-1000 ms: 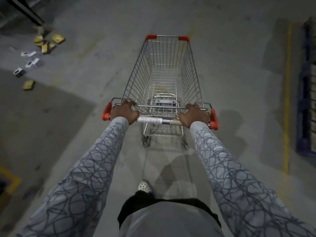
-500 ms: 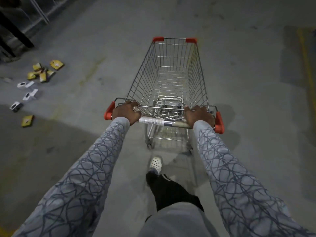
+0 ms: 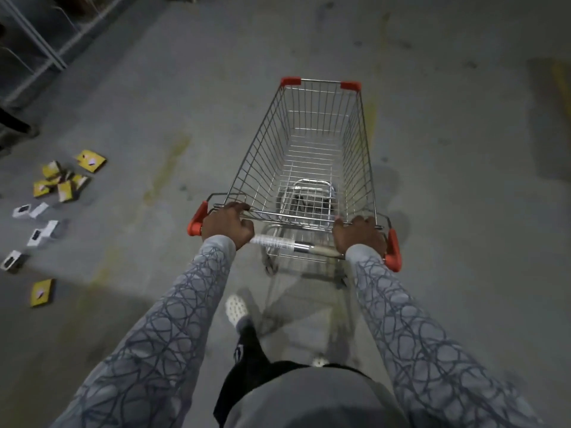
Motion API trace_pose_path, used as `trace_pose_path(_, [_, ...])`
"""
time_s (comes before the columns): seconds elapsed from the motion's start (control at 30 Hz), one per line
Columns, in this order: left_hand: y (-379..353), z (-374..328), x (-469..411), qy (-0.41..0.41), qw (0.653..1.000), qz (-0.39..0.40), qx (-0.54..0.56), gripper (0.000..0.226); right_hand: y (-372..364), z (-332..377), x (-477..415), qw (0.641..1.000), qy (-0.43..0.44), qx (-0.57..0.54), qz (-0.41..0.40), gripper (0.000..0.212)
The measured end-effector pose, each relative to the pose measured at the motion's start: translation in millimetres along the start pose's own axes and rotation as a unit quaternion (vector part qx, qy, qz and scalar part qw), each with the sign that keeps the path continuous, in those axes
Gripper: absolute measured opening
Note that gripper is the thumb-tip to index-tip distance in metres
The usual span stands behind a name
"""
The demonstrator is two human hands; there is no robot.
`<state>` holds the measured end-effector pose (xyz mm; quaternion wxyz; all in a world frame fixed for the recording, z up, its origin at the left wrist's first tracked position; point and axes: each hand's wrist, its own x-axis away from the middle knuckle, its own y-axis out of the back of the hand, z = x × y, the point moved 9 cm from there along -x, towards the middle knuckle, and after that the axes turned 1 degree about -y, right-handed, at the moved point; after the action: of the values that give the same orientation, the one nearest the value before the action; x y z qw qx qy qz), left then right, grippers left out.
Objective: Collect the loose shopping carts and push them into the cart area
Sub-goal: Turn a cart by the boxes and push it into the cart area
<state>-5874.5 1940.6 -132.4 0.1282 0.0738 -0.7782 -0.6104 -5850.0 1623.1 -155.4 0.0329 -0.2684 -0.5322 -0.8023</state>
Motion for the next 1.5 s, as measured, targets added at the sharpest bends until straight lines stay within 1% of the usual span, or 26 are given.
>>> trace_pose_path(0.1, [13, 33, -95, -0.014, 1.000, -0.023, 0.004, 0.042, -5, 72, -47, 1.000, -0.025, -0.014, -0.006, 0.066])
trace_pose_path(0.17, [21, 54, -160, -0.025, 0.999, -0.025, 0.008, 0.041, -7, 124, -81, 0.999, -0.021, -0.029, -0.015, 0.071])
trace_pose_path(0.23, [31, 68, -219, -0.053, 0.998, -0.025, -0.003, 0.040, -6, 178, -109, 0.999, 0.020, -0.025, -0.015, 0.076])
trace_pose_path(0.3, [43, 75, -274, -0.088, 0.996, -0.015, -0.012, 0.043, -4, 236, -129, 0.995, 0.095, -0.002, 0.012, 0.076])
trace_pose_path(0.33, [48, 79, -300, -0.103, 0.995, -0.007, -0.013, 0.046, -2, 261, -137, 0.993, 0.114, 0.006, 0.028, 0.078])
trace_pose_path(0.4, [58, 90, -353, -0.119, 0.993, 0.006, -0.013, 0.053, 2, 303, -161, 0.993, 0.109, 0.001, 0.054, 0.088])
trace_pose_path(0.5, [71, 110, -428, -0.138, 0.990, 0.011, -0.025, 0.052, -3, 357, -197, 0.992, 0.086, -0.019, 0.095, 0.108])
trace_pose_path(0.57, [81, 123, -475, -0.153, 0.988, -0.012, -0.016, 0.050, -12, 397, -223, 0.989, 0.107, 0.011, 0.097, 0.126])
trace_pose_path(0.63, [90, 133, -524, -0.171, 0.985, -0.030, -0.009, 0.043, -17, 440, -252, 0.987, 0.132, 0.041, 0.078, 0.134])
trace_pose_path(0.73, [103, 141, -608, -0.190, 0.981, -0.037, -0.002, 0.036, -8, 502, -303, 0.988, 0.139, 0.051, 0.040, 0.124])
trace_pose_path(0.87, [117, 138, -739, -0.198, 0.979, -0.039, 0.010, 0.043, 22, 584, -391, 0.990, 0.133, 0.044, -0.013, 0.119])
trace_pose_path(0.9, [120, 137, -773, -0.199, 0.979, -0.044, 0.014, 0.042, 31, 605, -416, 0.990, 0.135, 0.041, -0.021, 0.116])
trace_pose_path(1.0, [128, 134, -869, -0.210, 0.977, -0.036, -0.003, 0.035, 56, 666, -484, 0.990, 0.132, 0.037, -0.019, 0.110])
trace_pose_path(1.1, [134, 134, -953, -0.214, 0.977, -0.017, -0.010, 0.040, 77, 721, -541, 0.992, 0.117, 0.042, -0.005, 0.106])
trace_pose_path(1.2, [141, 138, -1030, -0.208, 0.978, 0.000, -0.012, 0.041, 94, 775, -591, 0.993, 0.106, 0.054, 0.008, 0.107])
trace_pose_path(1.3, [149, 138, -1115, -0.214, 0.977, 0.002, -0.010, 0.045, 112, 829, -650, 0.994, 0.096, 0.051, 0.012, 0.106])
trace_pose_path(1.43, [159, 131, -1251, -0.233, 0.972, -0.011, -0.017, 0.040, 137, 907, -746, 0.995, 0.087, 0.041, -0.009, 0.101])
trace_pose_path(1.5, [166, 127, -1324, -0.237, 0.971, -0.013, -0.015, 0.041, 149, 947, -800, 0.996, 0.080, 0.034, -0.018, 0.102])
